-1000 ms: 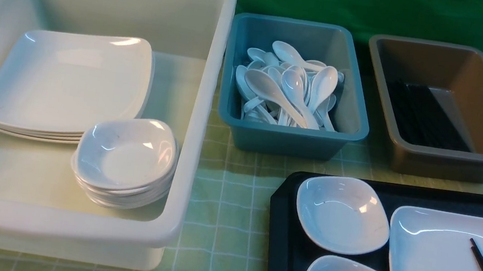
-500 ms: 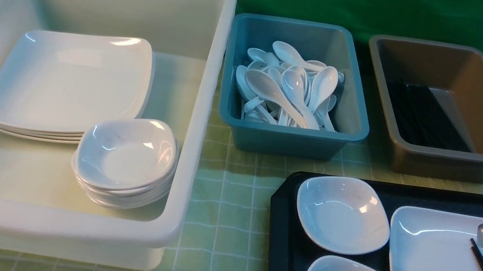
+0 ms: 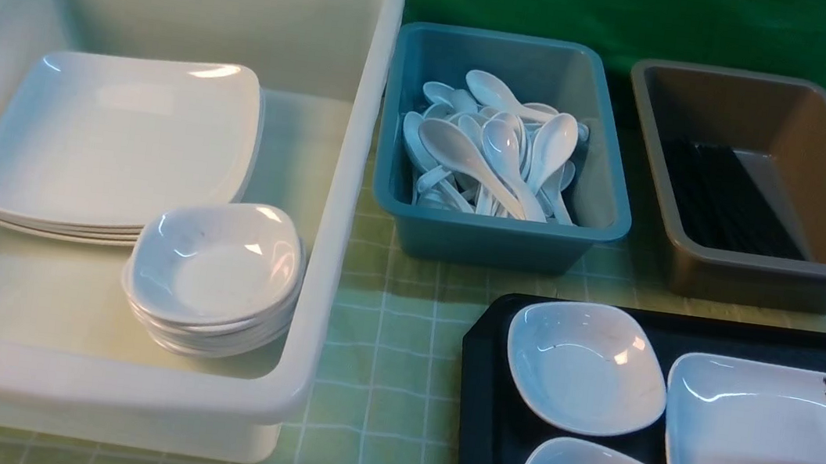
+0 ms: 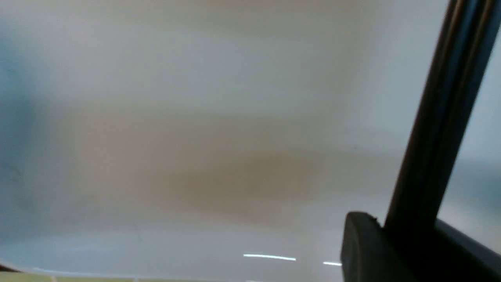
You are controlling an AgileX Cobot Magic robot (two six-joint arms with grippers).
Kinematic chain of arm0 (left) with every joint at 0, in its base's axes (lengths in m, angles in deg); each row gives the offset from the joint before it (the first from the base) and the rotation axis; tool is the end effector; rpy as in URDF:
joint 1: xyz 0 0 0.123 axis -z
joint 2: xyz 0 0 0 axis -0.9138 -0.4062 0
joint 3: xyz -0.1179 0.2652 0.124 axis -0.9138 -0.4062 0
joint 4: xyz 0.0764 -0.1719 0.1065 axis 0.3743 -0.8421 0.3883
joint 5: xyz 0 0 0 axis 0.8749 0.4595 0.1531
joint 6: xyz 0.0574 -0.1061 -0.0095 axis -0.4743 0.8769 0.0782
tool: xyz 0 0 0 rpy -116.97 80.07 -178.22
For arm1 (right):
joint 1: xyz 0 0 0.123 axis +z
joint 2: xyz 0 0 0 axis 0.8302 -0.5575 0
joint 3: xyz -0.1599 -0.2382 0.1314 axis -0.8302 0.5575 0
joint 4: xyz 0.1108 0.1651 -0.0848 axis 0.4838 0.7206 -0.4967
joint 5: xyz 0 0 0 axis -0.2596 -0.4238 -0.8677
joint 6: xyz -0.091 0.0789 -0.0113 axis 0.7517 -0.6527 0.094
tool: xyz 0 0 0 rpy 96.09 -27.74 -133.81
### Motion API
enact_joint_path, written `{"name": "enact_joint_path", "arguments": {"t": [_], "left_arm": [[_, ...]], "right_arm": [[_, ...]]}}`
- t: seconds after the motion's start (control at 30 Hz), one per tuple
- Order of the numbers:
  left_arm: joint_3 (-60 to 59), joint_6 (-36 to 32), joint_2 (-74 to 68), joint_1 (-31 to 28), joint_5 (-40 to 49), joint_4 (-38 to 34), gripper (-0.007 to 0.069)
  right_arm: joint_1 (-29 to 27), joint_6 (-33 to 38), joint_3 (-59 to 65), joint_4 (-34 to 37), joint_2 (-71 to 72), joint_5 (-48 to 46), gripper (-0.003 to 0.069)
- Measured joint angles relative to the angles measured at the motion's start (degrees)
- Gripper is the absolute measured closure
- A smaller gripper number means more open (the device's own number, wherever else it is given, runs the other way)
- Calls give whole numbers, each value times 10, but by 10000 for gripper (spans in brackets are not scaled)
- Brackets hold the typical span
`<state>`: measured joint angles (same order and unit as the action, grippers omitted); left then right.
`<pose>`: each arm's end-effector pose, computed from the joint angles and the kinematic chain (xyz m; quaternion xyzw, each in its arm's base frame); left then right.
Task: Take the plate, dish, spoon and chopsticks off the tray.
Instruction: Use the right arm to grab a pair of chopsticks from the plate, then use the right arm to put the chopsticks into the small storage box on the right
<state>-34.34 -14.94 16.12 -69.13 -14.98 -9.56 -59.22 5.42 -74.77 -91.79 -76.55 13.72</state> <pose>0.0185 0.0010 0.1869 -0.0385 0.7541 0.0019 0.6556 0.2375 -0.0187 0.2223 0.0449 -0.9956 0.0162 0.0804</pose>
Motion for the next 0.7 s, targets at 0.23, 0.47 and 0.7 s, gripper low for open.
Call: {"name": "enact_joint_path", "arguments": {"t": [0.23,0.47,0.7], "left_arm": [[0,0,0,0,0,0,626],[0,0,0,0,0,0,626],[0,0,0,0,0,0,626]], "right_arm": [[0,-1,-192,37,21,3,557],[0,-2,-371,93,-59,149,557],[6,-2,-446,124,-177,327,557]]}}
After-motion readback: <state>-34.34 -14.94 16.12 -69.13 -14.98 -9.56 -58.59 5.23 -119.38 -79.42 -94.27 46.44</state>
